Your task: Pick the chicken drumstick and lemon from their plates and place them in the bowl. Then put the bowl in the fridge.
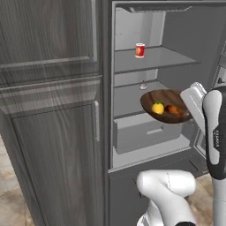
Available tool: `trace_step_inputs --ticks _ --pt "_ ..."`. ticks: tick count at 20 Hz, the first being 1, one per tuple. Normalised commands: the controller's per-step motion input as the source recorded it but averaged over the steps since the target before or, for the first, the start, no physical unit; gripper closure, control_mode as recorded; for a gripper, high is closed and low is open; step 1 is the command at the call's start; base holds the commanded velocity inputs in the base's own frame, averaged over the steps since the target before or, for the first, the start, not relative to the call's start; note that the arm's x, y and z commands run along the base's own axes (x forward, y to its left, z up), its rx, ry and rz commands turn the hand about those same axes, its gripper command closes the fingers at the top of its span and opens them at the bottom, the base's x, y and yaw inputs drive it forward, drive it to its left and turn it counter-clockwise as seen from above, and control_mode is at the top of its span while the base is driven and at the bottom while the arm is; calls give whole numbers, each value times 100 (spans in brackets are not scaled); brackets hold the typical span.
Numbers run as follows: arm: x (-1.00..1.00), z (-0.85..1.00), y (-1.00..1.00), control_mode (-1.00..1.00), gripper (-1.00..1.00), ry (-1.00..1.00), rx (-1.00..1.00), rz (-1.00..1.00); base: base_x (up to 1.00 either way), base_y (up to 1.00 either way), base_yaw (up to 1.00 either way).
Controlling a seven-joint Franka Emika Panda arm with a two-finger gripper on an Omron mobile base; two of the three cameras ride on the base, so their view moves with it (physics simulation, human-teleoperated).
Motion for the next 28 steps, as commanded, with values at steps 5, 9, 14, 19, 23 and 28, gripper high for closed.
trace_step_inputs --ticks 5,9,14,19,23,28 --pt "53 9 14 -100 100 18 8 0 0 0 0" --pt "46 -2 1 -100 100 4 5 0 0 0 0" --pt "47 -12 0 -100 100 0 0 0 0 0 0" --pt "38 -24 -3 -100 100 0 -3 6 0 0 0" --pt "21 -37 0 -100 100 -7 -12 11 0 0 0" --pt "16 -39 0 -100 100 -3 -14 14 0 0 0"
